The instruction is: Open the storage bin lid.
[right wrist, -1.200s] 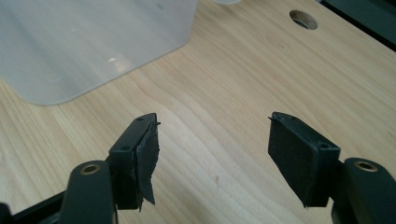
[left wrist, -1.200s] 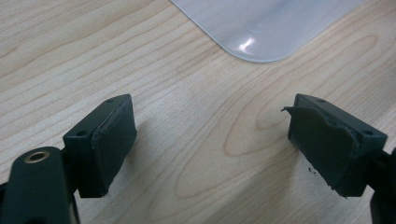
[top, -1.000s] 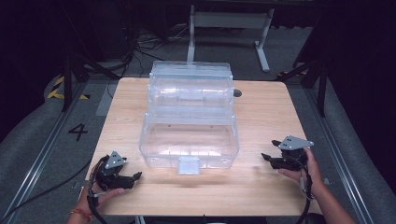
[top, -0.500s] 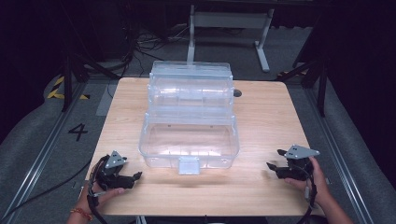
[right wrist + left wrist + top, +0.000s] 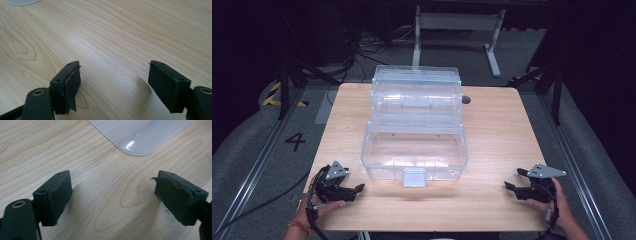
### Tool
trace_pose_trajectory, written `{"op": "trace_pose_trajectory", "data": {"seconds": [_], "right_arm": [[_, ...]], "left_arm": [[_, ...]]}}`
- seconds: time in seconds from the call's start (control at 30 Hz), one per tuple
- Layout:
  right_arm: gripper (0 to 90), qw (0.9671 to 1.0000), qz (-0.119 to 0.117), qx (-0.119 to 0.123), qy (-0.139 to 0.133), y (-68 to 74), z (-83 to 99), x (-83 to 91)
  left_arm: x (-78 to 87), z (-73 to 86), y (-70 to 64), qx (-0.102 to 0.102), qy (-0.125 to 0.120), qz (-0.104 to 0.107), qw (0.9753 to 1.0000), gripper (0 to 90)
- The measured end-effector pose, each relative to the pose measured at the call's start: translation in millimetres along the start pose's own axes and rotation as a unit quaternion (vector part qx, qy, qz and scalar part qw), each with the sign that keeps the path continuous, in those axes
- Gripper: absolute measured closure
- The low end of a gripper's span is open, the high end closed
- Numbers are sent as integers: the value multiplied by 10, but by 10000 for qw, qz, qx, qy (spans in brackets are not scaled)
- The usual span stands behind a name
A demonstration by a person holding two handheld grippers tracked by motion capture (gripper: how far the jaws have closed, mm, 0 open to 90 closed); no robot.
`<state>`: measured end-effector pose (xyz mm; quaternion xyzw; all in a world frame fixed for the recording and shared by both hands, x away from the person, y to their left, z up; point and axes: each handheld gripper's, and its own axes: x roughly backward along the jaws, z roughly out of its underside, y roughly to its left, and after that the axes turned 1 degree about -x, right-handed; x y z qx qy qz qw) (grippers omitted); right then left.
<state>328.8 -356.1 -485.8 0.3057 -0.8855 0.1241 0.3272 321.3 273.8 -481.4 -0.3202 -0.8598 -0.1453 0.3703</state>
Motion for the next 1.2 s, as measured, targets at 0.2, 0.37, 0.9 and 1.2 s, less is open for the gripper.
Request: {"op": "trace_pose_trajectory", "data": {"seconds": [0.2,0.37,0.9,1.2], "right_arm": [[241,9998,-78,-188,58,-30,-4,-14],[240,9998,-74,-193,56,-29,-5,-15],[234,9998,-109,-174,70,-35,-15,-26],[233,9998,-113,-153,63,-39,-18,-32]], "left_arm": [[9,1,-5,15,43,-32,10000,151],[7,1,-6,41,43,-5,10000,150],[7,4,-14,101,47,0,9999,150],[10,5,-17,107,59,-25,9999,150]]}}
